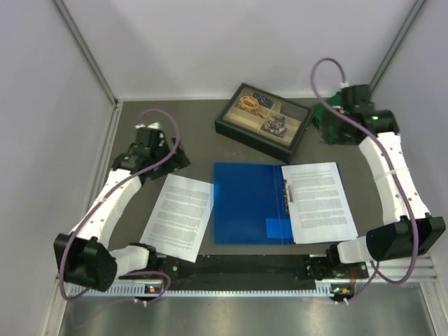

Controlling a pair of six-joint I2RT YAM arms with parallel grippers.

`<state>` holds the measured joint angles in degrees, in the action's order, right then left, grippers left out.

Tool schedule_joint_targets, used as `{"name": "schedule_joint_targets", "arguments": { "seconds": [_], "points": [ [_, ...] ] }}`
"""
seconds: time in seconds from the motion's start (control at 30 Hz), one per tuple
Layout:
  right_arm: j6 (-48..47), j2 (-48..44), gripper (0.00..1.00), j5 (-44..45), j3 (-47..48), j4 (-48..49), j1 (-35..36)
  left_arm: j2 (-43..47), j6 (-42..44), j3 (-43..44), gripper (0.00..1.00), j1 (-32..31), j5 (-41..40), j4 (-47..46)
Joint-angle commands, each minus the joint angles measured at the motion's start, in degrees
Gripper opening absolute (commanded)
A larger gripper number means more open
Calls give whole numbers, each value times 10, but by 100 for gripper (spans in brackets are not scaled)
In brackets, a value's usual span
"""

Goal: Put the files into the folder

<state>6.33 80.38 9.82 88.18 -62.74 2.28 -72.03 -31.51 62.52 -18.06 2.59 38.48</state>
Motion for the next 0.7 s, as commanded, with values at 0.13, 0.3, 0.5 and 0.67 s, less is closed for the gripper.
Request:
{"name": "schedule_joint_targets", "arguments": {
  "seconds": [0.13,0.3,0.5,0.67],
  "points": [
    [164,45,99,274,41,62,447,58,-22,-120,95,210,72,19],
    [300,135,99,92,34,212,566,12,-36,-165,93,300,130,24],
    [500,247,78,-57,50,279,637,-13,-64,-195,92,357,146,17],
    [567,318,79,0,66,301,712,-46,-72,-205,92,360,151,12]
  ]
}}
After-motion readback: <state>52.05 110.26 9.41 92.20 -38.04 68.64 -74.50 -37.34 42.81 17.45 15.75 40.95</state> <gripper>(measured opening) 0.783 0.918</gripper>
